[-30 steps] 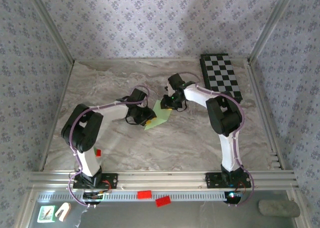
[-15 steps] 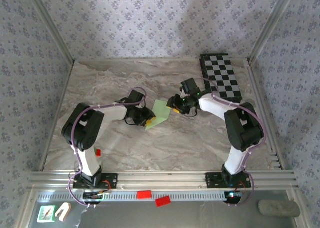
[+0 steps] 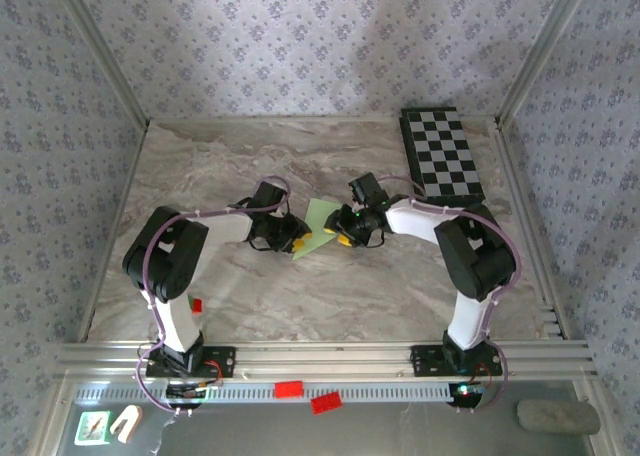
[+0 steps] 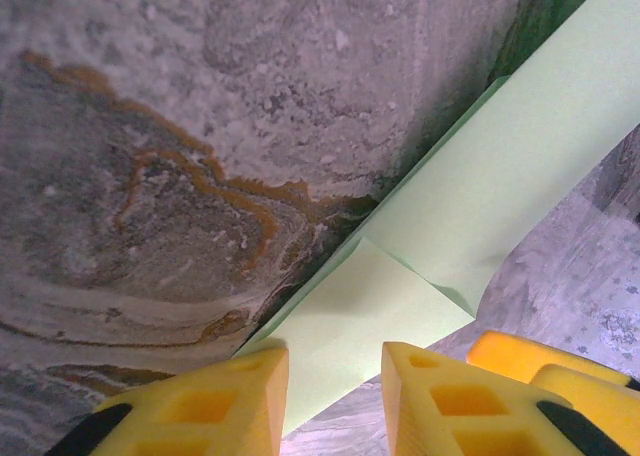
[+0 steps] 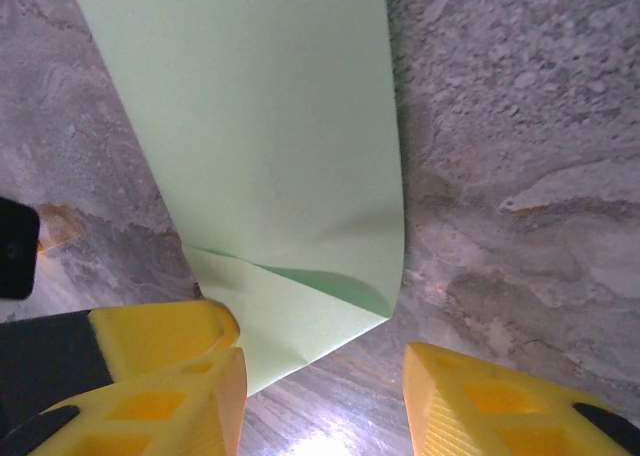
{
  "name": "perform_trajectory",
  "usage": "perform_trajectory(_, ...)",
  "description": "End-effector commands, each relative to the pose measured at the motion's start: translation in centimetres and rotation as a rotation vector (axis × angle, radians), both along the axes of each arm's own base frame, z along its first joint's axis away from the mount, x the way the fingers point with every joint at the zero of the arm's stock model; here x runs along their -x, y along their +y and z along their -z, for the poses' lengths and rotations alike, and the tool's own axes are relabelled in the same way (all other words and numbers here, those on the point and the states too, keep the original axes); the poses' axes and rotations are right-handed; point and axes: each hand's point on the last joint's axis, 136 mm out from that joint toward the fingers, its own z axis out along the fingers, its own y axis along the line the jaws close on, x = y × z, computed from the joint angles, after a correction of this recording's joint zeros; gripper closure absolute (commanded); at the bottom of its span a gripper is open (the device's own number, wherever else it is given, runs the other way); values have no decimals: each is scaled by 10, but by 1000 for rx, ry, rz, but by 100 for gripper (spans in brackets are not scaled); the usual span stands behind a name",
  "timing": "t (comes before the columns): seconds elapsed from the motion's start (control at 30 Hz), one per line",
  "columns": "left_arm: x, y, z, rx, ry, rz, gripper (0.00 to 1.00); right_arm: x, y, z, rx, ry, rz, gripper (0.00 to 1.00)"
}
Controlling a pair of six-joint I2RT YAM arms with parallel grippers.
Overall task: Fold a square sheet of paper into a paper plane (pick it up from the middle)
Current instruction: Fold the wing for the fifth time at the center of the table.
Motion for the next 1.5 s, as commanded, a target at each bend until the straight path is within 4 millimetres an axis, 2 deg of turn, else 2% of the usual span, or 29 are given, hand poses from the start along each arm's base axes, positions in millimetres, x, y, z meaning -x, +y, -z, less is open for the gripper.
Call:
perform_trajectory(0.0, 14, 14, 22, -60, 76, -21, 68, -1, 5, 6, -9, 31, 6, 55)
perform_trajectory(0.17, 15, 14, 23, -61, 79, -21, 68, 1, 10, 11, -24, 52, -6, 56)
perform_trajectory(0.53, 14, 15, 21, -61, 71, -22, 69, -3, 27, 5, -134, 23, -34, 61)
perform_trajectory(0.87, 12, 17, 20, -63, 68, -28, 69, -11, 21, 5, -148, 3, 6, 64)
perform_trajectory(1.2, 12, 16, 17, -62, 64, -20, 69, -3, 5, 18, -47, 42, -3, 66)
perform_trajectory(1.47, 12, 16, 16, -60, 62, -19, 69, -7, 8, 21, -57, 42, 2, 72)
